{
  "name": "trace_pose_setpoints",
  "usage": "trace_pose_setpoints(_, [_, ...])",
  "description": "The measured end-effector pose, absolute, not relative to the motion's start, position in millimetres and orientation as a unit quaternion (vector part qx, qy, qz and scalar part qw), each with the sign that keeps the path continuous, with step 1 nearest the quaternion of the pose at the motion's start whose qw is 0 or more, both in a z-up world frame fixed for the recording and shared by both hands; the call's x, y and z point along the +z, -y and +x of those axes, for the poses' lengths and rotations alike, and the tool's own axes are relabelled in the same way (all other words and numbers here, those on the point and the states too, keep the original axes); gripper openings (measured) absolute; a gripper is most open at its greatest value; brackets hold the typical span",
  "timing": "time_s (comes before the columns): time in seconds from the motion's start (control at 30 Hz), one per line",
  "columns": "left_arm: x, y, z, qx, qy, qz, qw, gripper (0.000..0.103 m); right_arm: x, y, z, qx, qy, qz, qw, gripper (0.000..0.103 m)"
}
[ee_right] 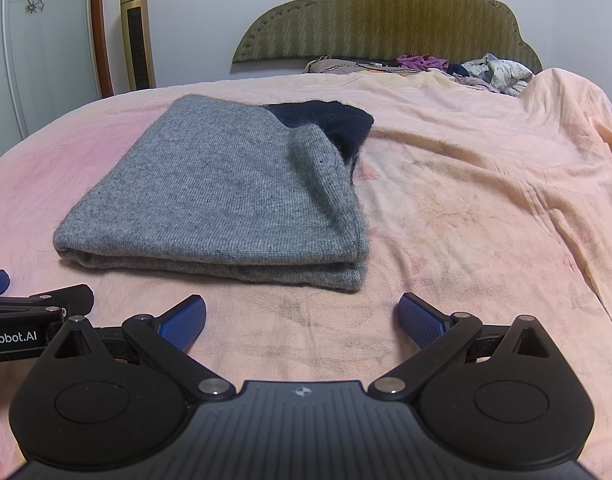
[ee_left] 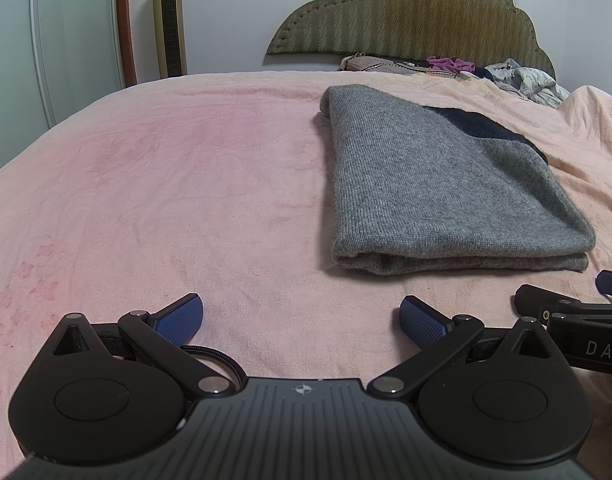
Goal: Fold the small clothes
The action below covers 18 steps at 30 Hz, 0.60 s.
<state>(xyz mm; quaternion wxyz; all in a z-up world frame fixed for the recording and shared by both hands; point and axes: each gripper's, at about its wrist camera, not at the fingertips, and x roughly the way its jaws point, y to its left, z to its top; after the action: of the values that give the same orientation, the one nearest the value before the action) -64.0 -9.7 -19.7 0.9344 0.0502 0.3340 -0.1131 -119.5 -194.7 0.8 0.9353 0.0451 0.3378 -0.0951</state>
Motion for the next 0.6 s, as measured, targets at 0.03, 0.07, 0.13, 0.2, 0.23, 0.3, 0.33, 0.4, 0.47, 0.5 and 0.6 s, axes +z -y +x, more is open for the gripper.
trace_pose_setpoints(0.03, [-19.8, 9.7, -63.9, -0.113, -0.334, 0.050, 0.934, 0.103, 0.8, 194.8, -119.5, -0.095, -0.338, 0.045, 0.935, 0.103])
trace_pose_setpoints(0.07, [-19.7, 9.8, -64.0, -0.113, -0.334, 0.050, 0.934, 0.103, 0.8, 194.7, -119.5, -0.095, -0.338, 0.045, 0.935, 0.103])
trace_pose_setpoints(0.13, [-19.7, 9.7, -63.9, -0.113, -0.334, 0.050, 0.934, 0.103, 0.8, 194.8, -119.5, -0.095, -0.338, 0.045, 0.935, 0.103])
trace_pose_setpoints(0.2, [-19.7, 9.8, -64.0, -0.113, -0.334, 0.050, 0.934, 0.103, 0.8, 194.7, -119.5, -0.095, -0.338, 0.045, 0.935, 0.103])
trace_pose_setpoints(0.23, [-19.6, 9.8, -64.1, -0.113, -0.334, 0.050, 0.934, 0.103, 0.9, 194.8, -119.6, -0.095, -0.338, 0.045, 0.935, 0.103])
trace_pose_setpoints(0.3, [-19.6, 9.8, -64.1, -0.113, -0.334, 0.050, 0.934, 0.103, 0.9, 194.7, -119.5, -0.095, -0.338, 0.045, 0.935, 0.103])
trace_pose_setpoints(0.33, [-19.6, 9.8, -64.1, -0.113, -0.334, 0.050, 0.934, 0.103, 0.9, 194.7, -119.6, -0.095, -0.338, 0.045, 0.935, 0.103])
trace_pose_setpoints(0.4, [-19.6, 9.8, -64.0, -0.113, -0.334, 0.050, 0.934, 0.103, 1.1, 194.7, -119.7, -0.095, -0.336, 0.047, 0.936, 0.103])
trace_pose_setpoints(0.47, [-19.6, 9.9, -64.0, -0.113, -0.334, 0.050, 0.934, 0.103, 1.6, 195.5, -121.7, -0.096, -0.330, 0.052, 0.938, 0.103])
trace_pose_setpoints(0.5, [-19.6, 9.9, -64.1, -0.113, -0.334, 0.050, 0.934, 0.103, 1.7, 196.6, -122.4, -0.097, -0.328, 0.055, 0.938, 0.103])
trace_pose_setpoints(0.6, [-19.6, 9.9, -64.0, -0.113, -0.334, 0.050, 0.934, 0.103, 1.6, 196.9, -122.5, -0.098, -0.328, 0.057, 0.938, 0.103])
